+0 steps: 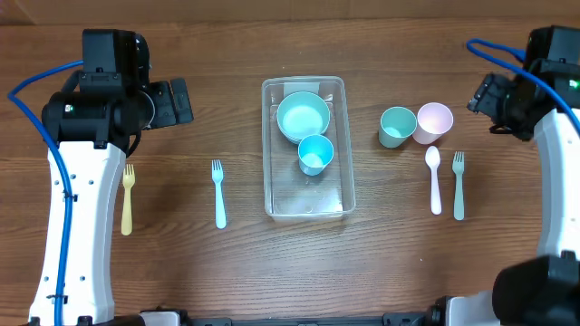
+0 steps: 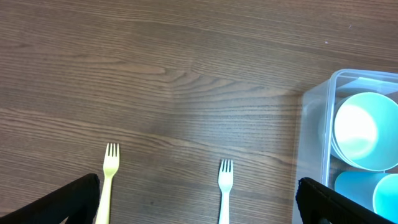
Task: Pack container
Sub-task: 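Place the light-blue cup into the container beside the bowls, then grasp the pink cup with the right gripper and lift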
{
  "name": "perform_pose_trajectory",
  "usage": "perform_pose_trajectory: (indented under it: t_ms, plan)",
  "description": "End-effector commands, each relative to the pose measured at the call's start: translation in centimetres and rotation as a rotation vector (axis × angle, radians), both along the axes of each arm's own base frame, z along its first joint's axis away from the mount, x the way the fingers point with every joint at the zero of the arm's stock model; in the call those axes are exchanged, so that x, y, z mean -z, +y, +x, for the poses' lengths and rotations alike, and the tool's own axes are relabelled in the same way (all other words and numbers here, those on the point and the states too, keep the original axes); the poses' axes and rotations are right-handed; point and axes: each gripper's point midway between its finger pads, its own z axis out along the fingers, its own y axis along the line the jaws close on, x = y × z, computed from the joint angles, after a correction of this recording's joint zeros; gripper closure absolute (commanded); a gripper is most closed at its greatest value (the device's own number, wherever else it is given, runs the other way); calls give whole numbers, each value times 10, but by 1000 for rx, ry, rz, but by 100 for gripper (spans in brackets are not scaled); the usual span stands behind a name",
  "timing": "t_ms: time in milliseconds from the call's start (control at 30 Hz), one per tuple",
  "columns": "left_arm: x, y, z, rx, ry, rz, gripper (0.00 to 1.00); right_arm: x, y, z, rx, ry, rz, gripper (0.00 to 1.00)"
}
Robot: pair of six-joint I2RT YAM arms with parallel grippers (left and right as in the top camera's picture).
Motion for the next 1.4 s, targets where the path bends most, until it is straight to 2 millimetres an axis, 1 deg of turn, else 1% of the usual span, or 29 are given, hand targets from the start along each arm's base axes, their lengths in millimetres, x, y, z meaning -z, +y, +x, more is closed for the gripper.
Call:
perform_pose_trajectory:
  t_ms: [0, 33, 67, 167, 233, 267, 333, 400, 500, 533, 567, 600, 667, 733, 800, 900, 967, 1033, 1100, 1133, 1200, 1233, 1300, 1333, 1367]
  plan:
    - [-5, 2, 2, 13, -11, 10, 0, 32, 13, 13, -79, 20, 88, 27]
    - [-5, 2, 1, 14, -10, 11, 0, 45, 14, 14, -85, 49, 97, 27]
    - [-5, 2, 1, 14, -10, 11, 0, 64, 15, 15, -85, 91, 114, 27]
    - [-5, 2, 1, 14, -10, 11, 0, 99, 14, 20, -83, 134, 128, 27]
    - [-5, 2, 1, 14, -10, 11, 0, 110, 18, 24, -93, 117, 147, 28]
    - [-5, 2, 1, 13, -10, 10, 0, 119, 21, 25, -96, 106, 165, 30]
    - [-5, 2, 1, 13, -10, 10, 0, 131, 22, 23, -95, 102, 169, 35]
    - [-5, 2, 1, 14, -10, 11, 0, 140, 27, 23, -105, 93, 194, 39]
    - [-5, 2, 1, 13, -10, 10, 0, 149, 28, 21, -106, 97, 196, 40]
    - [-5, 2, 1, 14, -10, 11, 0, 150, 28, 22, -106, 94, 196, 44]
    - [-5, 2, 1, 14, -10, 11, 0, 149, 28, 23, -106, 89, 195, 48]
    - [-5, 2, 1, 14, -10, 11, 0, 149, 27, 23, -107, 87, 194, 56]
    - [-5, 2, 1, 14, -10, 11, 0, 149, 30, 24, -111, 84, 208, 73]
    - [-5, 2, 1, 14, -10, 11, 0, 149, 30, 24, -110, 84, 210, 84]
    - [-5, 2, 1, 13, -10, 10, 0, 149, 30, 24, -110, 83, 211, 91]
    - [-5, 2, 1, 14, -10, 11, 0, 148, 30, 24, -111, 83, 211, 96]
    - [-5, 2, 2, 14, -11, 11, 0, 144, 30, 25, -111, 83, 210, 96]
    - [-5, 2, 1, 14, -10, 11, 0, 133, 28, 28, -111, 76, 203, 96]
    - [-5, 2, 2, 13, -11, 10, 0, 111, 26, 33, -116, 60, 197, 96]
    - [-5, 2, 1, 13, -10, 11, 0, 98, 25, 36, -131, 53, 182, 96]
    - [-5, 2, 2, 13, -11, 10, 0, 74, 19, 36, -125, 51, 125, 96]
    - [-5, 2, 1, 14, -10, 11, 0, 53, 15, 35, -122, 50, 78, 96]
    - [-5, 2, 1, 14, -10, 11, 0, 29, 25, 35, -146, 28, 65, 96]
    - [-5, 2, 1, 14, -10, 11, 0, 9, 43, 32, -198, 6, 54, 96]
    - [-5, 2, 1, 14, -10, 11, 0, 0, 56, 31, -251, -7, 39, 96]
